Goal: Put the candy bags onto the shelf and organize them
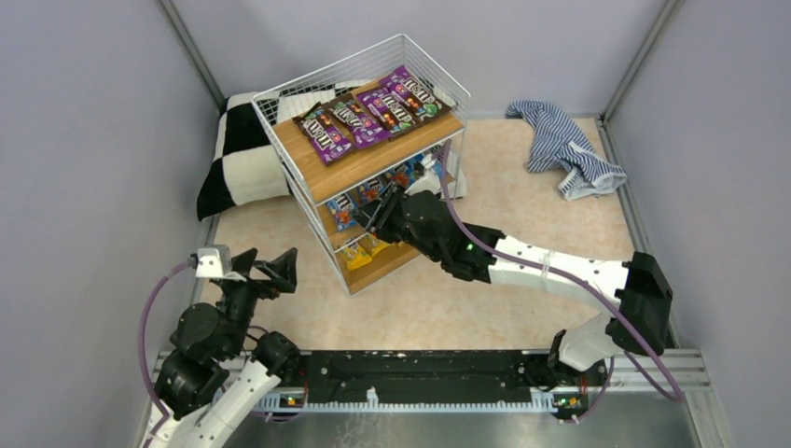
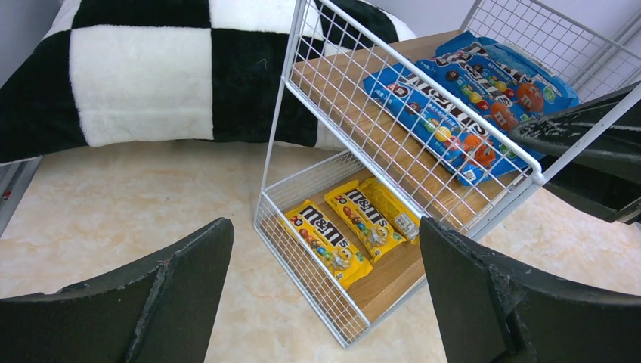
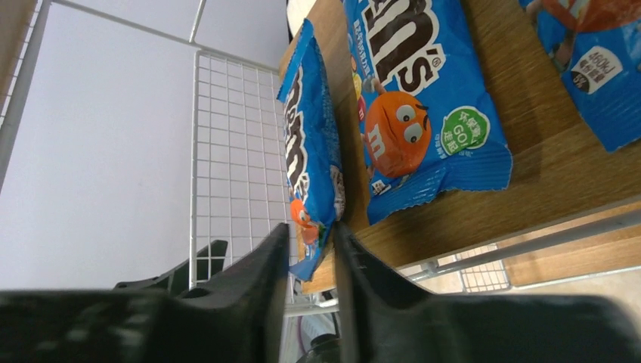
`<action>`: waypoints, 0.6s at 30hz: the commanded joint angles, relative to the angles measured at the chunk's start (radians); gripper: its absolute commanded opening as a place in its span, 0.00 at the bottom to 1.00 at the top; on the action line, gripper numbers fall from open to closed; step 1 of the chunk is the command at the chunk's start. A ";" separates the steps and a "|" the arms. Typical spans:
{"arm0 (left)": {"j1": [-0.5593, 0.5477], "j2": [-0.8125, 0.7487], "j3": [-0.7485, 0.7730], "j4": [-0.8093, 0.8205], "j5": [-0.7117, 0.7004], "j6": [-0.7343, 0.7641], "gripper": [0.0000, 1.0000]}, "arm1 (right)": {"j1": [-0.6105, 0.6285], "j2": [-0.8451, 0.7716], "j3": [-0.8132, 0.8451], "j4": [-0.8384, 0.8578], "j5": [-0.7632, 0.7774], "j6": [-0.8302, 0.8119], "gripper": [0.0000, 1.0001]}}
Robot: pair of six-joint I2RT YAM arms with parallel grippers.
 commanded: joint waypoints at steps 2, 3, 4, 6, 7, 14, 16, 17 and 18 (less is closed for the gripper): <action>0.003 -0.009 -0.003 0.042 0.001 0.012 0.98 | 0.020 -0.030 0.049 -0.001 -0.017 -0.088 0.45; 0.004 -0.009 -0.003 0.042 0.001 0.012 0.98 | 0.024 -0.053 0.034 -0.009 -0.021 -0.111 0.49; 0.003 -0.011 -0.003 0.041 0.000 0.012 0.98 | 0.029 -0.082 0.012 -0.012 -0.020 -0.129 0.54; 0.004 -0.010 -0.002 0.039 -0.004 0.009 0.98 | 0.038 -0.153 -0.045 -0.057 -0.034 -0.181 0.57; 0.004 -0.009 0.000 0.038 -0.005 0.007 0.98 | 0.039 -0.210 -0.076 -0.080 -0.044 -0.203 0.60; 0.002 -0.008 0.111 0.121 0.141 0.009 0.98 | 0.045 -0.579 -0.178 -0.464 0.072 -0.380 0.77; 0.002 0.035 0.191 0.200 0.234 0.036 0.98 | 0.045 -0.679 -0.115 -0.612 0.144 -0.442 0.81; 0.002 0.081 0.255 0.221 0.285 0.056 0.98 | 0.044 -0.718 -0.068 -0.666 0.178 -0.472 0.84; 0.002 0.141 0.330 0.222 0.328 0.087 0.98 | 0.045 -0.751 -0.014 -0.704 0.209 -0.508 0.88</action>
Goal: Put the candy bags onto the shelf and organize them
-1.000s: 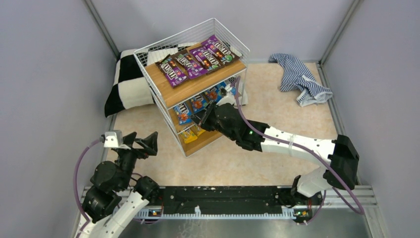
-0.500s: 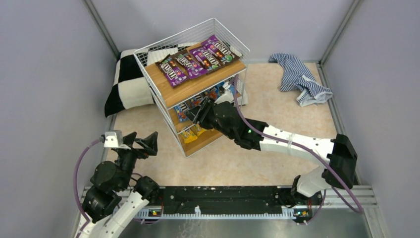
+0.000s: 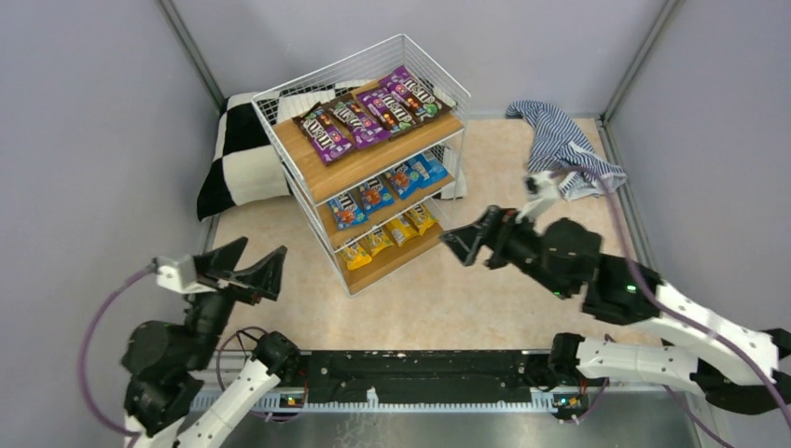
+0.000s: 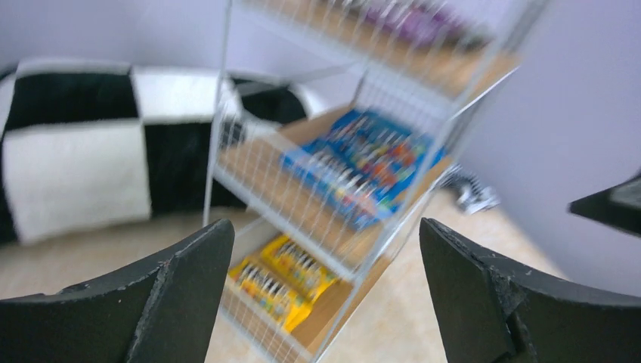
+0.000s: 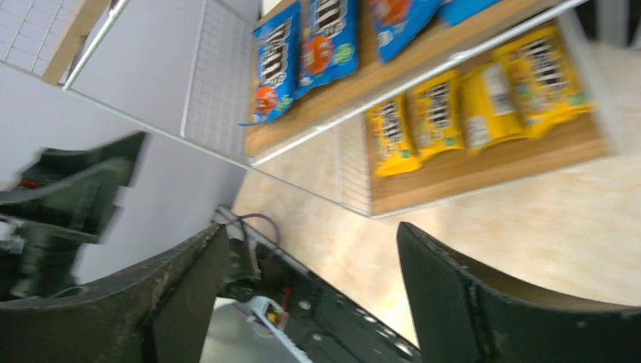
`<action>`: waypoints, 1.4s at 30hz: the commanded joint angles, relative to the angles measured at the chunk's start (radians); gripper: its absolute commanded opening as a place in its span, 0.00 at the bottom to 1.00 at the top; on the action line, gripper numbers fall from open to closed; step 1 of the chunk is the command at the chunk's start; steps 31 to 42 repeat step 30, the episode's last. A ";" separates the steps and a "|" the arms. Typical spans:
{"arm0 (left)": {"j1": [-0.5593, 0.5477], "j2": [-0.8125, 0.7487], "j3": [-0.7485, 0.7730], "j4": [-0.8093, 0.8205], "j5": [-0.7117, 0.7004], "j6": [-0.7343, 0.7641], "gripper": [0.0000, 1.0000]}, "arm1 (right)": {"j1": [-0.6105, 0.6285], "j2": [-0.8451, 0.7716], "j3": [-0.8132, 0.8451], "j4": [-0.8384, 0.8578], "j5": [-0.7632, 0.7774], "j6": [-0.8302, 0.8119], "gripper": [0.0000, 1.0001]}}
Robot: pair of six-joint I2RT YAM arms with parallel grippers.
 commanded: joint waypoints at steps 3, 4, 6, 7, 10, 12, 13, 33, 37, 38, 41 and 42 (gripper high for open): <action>0.002 0.326 0.492 0.108 0.252 0.150 0.98 | 0.008 -0.173 0.317 -0.285 0.202 -0.282 0.99; 0.003 0.388 0.575 0.085 0.257 0.167 0.98 | 0.008 -0.170 0.371 -0.274 0.200 -0.323 0.99; 0.002 0.479 0.693 0.080 0.276 0.196 0.99 | 0.007 -0.144 0.479 -0.263 0.186 -0.414 0.99; 0.002 0.517 0.738 0.090 0.290 0.205 0.99 | 0.007 -0.120 0.544 -0.268 0.176 -0.454 0.99; 0.002 0.607 0.861 0.117 0.292 0.217 0.99 | 0.006 -0.025 0.763 -0.281 0.152 -0.552 0.99; 0.002 0.656 0.935 0.138 0.288 0.224 0.98 | 0.006 0.030 0.923 -0.269 0.121 -0.610 0.99; 0.002 0.673 0.961 0.156 0.286 0.227 0.99 | 0.007 0.052 0.975 -0.257 0.103 -0.632 0.99; 0.002 0.693 1.003 0.281 0.177 0.244 0.98 | 0.007 0.022 0.805 0.020 0.266 -0.788 0.99; 0.002 0.693 1.003 0.281 0.177 0.244 0.98 | 0.007 0.022 0.805 0.020 0.266 -0.788 0.99; 0.002 0.693 1.003 0.281 0.177 0.244 0.98 | 0.007 0.022 0.805 0.020 0.266 -0.788 0.99; 0.002 0.693 1.003 0.281 0.177 0.244 0.98 | 0.007 0.022 0.805 0.020 0.266 -0.788 0.99; 0.002 0.693 1.003 0.281 0.177 0.244 0.98 | 0.007 0.022 0.805 0.020 0.266 -0.788 0.99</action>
